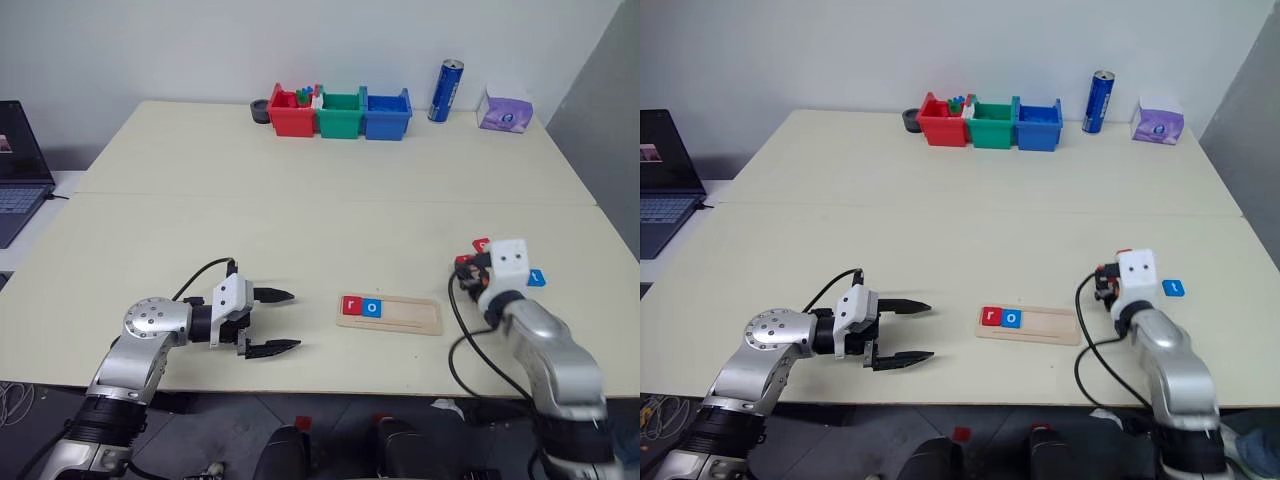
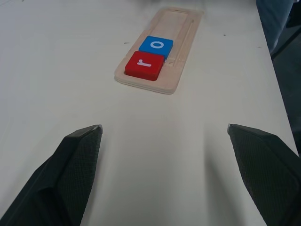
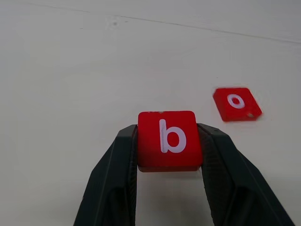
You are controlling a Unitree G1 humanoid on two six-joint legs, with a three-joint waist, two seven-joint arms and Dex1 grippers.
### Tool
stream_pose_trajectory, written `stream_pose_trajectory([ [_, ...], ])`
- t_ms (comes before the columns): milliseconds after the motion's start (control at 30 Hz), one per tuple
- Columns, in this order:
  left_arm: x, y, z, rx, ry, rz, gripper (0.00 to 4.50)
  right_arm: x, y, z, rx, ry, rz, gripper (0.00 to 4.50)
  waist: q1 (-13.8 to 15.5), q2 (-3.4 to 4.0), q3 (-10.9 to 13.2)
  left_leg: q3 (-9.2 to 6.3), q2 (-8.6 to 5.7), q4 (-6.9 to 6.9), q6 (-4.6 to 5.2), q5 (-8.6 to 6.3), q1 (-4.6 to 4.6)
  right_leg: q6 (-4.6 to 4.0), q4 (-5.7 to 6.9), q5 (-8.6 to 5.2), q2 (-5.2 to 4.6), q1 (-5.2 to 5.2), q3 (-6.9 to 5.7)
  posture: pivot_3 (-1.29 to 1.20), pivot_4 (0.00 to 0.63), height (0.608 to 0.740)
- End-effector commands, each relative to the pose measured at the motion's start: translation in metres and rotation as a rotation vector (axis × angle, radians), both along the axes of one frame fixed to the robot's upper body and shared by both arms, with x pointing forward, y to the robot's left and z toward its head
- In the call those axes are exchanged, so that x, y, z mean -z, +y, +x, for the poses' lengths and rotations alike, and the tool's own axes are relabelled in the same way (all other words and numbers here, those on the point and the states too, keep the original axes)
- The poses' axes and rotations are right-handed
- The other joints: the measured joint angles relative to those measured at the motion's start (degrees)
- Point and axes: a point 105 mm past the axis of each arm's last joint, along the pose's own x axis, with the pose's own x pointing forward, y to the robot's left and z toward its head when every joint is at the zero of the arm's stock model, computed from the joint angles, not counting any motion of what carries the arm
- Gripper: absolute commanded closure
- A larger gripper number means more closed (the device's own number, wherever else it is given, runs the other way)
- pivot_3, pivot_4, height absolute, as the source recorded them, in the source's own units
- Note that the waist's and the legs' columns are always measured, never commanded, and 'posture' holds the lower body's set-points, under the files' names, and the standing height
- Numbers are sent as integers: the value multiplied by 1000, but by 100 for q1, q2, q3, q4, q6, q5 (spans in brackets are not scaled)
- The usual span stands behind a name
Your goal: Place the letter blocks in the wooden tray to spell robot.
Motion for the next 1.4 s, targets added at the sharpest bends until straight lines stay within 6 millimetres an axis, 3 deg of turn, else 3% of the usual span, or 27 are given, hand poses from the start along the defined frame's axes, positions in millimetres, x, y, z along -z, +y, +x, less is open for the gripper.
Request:
stream_pose_trajectory([
  [33, -8, -10, -1, 42, -46, -4, 0, -11, 7, -32, 31, -31, 21, 3044, -4, 1, -1, 0, 0, 0, 0, 0, -2, 11, 1, -6, 0, -2, 1, 0, 150, 740],
  [200, -10, -17, 0, 75, -44, -7, 0, 9, 12, -59, 111, 36, 50, 3044, -40, 3, -1, 7, 2, 3, 0, 1, 13, 26, 2, -15, 0, -1, 6, 0, 150, 740],
  [333, -10, -19, 1, 92, -45, -6, 0, 21, 12, -59, 156, 68, 81, 3044, -40, 2, -1, 14, -1, 5, 0, 2, 41, 26, 3, -13, 1, 17, 10, 0, 150, 740],
  [433, -10, -18, 3, 91, -48, -4, 0, 31, 1, -60, 223, 110, 102, 3044, -37, 2, -1, 15, -1, 3, 0, 2, 43, 26, 2, -14, 2, 19, 10, 0, 150, 740],
  [467, -9, -18, 3, 90, -48, -3, 0, 32, -1, -61, 230, 115, 118, 2289, -33, 2, -1, 15, -1, 3, 0, 2, 41, 25, 1, -15, 2, 18, 9, 0, 150, 740],
  [600, -7, -16, 3, 85, -48, 0, 0, 22, 5, -59, 194, 80, 153, 941, -22, 2, -1, 13, 0, -2, 0, 1, 36, 22, -2, -18, 2, 16, 8, 0, 150, 740],
  [700, -5, -17, 3, 78, -51, -1, 0, -4, 4, -54, 141, -1, 127, 56, -22, 4, 0, 13, 0, -1, 0, 1, 37, 22, -1, -18, 1, 16, 9, 0, 150, 740],
  [800, -6, -19, 3, 73, -54, -4, 0, -23, -3, -51, 69, -37, 89, 56, -22, 3, 0, 12, -3, 2, 1, 1, 38, 23, 0, -17, 1, 17, 10, 0, 150, 740],
  [967, -6, -24, 4, 71, -60, -9, 0, -32, -1, -54, -333, 83, -67, 56, -19, 1, 1, 18, -8, 2, 2, 1, 37, 23, -6, -17, 1, 21, 6, 0, 150, 740],
  [1133, -7, -25, 6, 77, -67, 3, 0, -21, -4, -56, -609, 208, -229, 56, -15, -3, 4, 22, -12, 0, 2, 0, 38, 22, -8, -18, 11, 24, 1, 0, 150, 740],
  [1400, -11, -30, 7, 80, -77, -2, 0, 0, -19, -47, -743, 315, -316, 56, -16, -7, 6, 24, -10, 3, 2, 0, 38, 23, -5, -17, 17, 24, 3, 0, 150, 740],
])
